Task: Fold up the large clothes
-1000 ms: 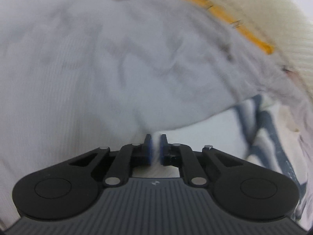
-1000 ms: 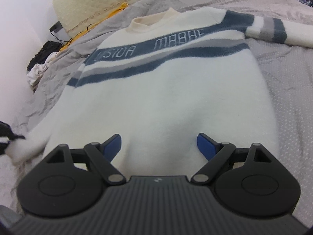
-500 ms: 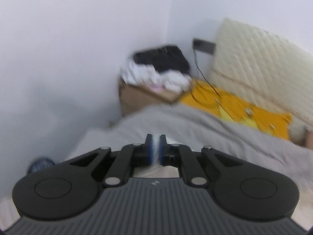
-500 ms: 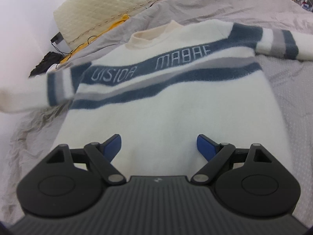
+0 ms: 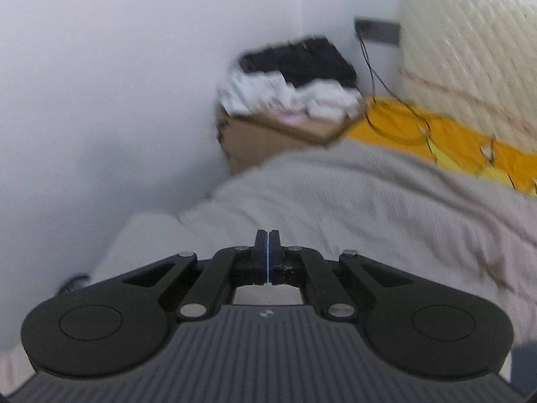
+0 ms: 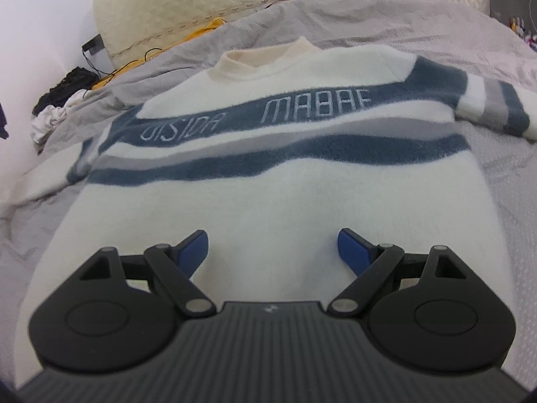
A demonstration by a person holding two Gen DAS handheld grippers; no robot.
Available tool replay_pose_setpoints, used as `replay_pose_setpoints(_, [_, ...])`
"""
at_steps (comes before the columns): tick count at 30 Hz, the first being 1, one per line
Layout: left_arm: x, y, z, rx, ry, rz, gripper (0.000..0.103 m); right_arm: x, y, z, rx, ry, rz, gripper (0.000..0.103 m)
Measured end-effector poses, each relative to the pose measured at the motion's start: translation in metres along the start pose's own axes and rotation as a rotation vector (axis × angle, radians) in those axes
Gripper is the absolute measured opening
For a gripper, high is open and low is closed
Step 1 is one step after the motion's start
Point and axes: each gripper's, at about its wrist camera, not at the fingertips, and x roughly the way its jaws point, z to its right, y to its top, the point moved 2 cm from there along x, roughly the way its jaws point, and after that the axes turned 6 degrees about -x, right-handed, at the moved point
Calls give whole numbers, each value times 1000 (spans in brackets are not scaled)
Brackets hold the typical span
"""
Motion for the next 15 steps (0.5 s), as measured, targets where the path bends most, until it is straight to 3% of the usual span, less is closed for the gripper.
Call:
replay_pose_setpoints(5, [-20,-47,15,10,-143,-94,1,2,2,0,15,4,0,87])
replay_pose_setpoints(12, [-116,-125,60,139,-347,-153,1,-12,0,8,65,32,8,85])
replay_pose_setpoints(15, [-155,-164,79,172,-413,-233,1,-19,-2,14,90,36,15,85])
